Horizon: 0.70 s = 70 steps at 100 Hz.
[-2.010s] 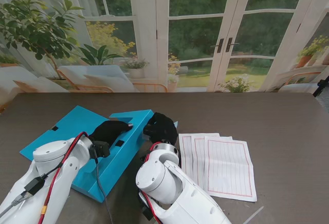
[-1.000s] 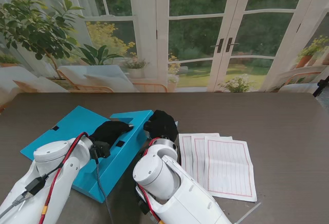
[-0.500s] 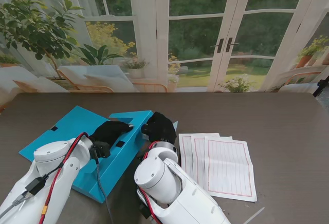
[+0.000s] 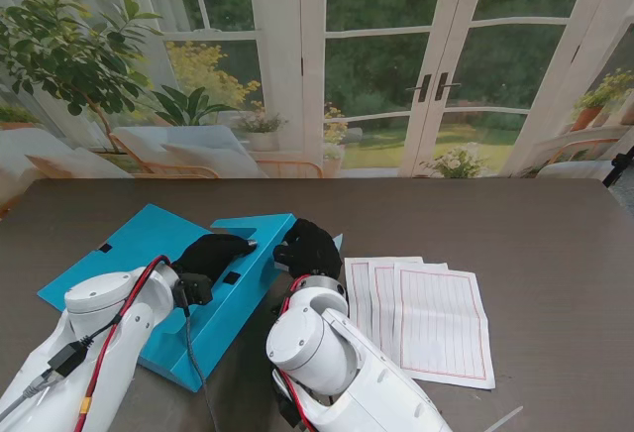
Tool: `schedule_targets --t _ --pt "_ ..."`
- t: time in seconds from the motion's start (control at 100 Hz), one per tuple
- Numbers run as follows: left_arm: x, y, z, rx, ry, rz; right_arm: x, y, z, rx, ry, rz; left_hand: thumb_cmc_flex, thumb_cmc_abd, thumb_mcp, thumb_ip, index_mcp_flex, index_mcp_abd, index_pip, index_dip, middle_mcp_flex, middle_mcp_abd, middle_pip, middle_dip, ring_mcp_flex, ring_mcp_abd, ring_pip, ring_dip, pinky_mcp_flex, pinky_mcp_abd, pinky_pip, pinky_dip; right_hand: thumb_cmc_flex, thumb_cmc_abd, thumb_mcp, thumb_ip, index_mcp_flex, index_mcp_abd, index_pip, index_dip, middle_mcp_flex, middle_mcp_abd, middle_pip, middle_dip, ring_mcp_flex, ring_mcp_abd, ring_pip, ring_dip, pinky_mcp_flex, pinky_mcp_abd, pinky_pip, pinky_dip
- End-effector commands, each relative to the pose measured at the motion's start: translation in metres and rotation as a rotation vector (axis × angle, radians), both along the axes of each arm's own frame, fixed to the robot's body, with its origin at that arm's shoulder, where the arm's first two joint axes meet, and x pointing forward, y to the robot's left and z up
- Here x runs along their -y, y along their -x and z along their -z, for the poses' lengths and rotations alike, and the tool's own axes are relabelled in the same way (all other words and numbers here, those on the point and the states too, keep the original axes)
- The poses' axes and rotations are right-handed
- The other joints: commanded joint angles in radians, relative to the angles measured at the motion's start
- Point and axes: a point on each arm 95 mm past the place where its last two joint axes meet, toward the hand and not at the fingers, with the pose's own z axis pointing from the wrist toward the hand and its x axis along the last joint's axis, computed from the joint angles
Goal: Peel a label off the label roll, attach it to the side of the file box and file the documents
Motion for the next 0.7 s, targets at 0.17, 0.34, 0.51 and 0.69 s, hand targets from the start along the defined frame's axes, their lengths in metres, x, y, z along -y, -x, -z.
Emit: schedule_targets --t 0.17,0.34,0.51,0.69 --pt "0.004 0.002 -0.007 0.012 0.021 0.027 0.004 0.001 0.004 0.028 0.043 -0.067 0.113 0.055 0.101 0.038 0.029 -0.064 0.061 -0.001 0.035 -0.008 0.025 0.022 0.038 0.107 0.045 0.020 -0.045 -0.055 0.017 0.023 -0.090 -0.021 -0.121 -0.148 -0.012 -0.045 -0.084 -0.196 0.007 -0.037 -0.013 -0.007 0.009 -0.033 -0.018 -0.002 -0.246 -0.034 0.035 0.005" --pt "0.004 0.002 -0.007 0.011 0.019 0.027 0.009 0.000 0.004 0.046 0.096 -0.116 0.113 0.056 0.101 0.038 0.029 -0.064 0.060 -0.001 0.035 -0.007 0.025 0.022 0.037 0.106 0.044 0.020 -0.044 -0.056 0.018 0.023 -0.082 -0.090 -0.188 -0.670 -0.044 -0.081 -0.052 -0.270 0.007 -0.071 -0.035 -0.003 0.010 -0.063 -0.041 0.011 -0.245 -0.048 0.018 0.003" --pt "0.004 0.002 -0.007 0.009 0.020 0.028 0.012 0.000 0.005 0.046 0.113 -0.140 0.113 0.055 0.101 0.038 0.028 -0.064 0.059 -0.001 0.034 -0.008 0.024 0.022 0.037 0.107 0.044 0.020 -0.045 -0.056 0.018 0.023 -0.091 -0.043 -0.250 -0.906 -0.055 -0.056 -0.087 -0.267 -0.008 -0.086 -0.044 -0.014 0.000 -0.069 -0.055 0.015 -0.251 -0.055 -0.001 0.003" --pt "0.004 0.003 -0.007 0.007 0.020 0.028 0.012 0.001 0.007 0.051 0.098 -0.155 0.113 0.056 0.101 0.039 0.026 -0.064 0.057 0.000 0.033 -0.007 0.024 0.022 0.036 0.107 0.044 0.021 -0.047 -0.056 0.017 0.023 -0.146 -0.054 -0.190 -0.741 -0.042 -0.043 -0.117 -0.257 -0.008 -0.073 -0.047 -0.018 -0.007 -0.058 -0.055 0.024 -0.257 -0.054 -0.013 0.013"
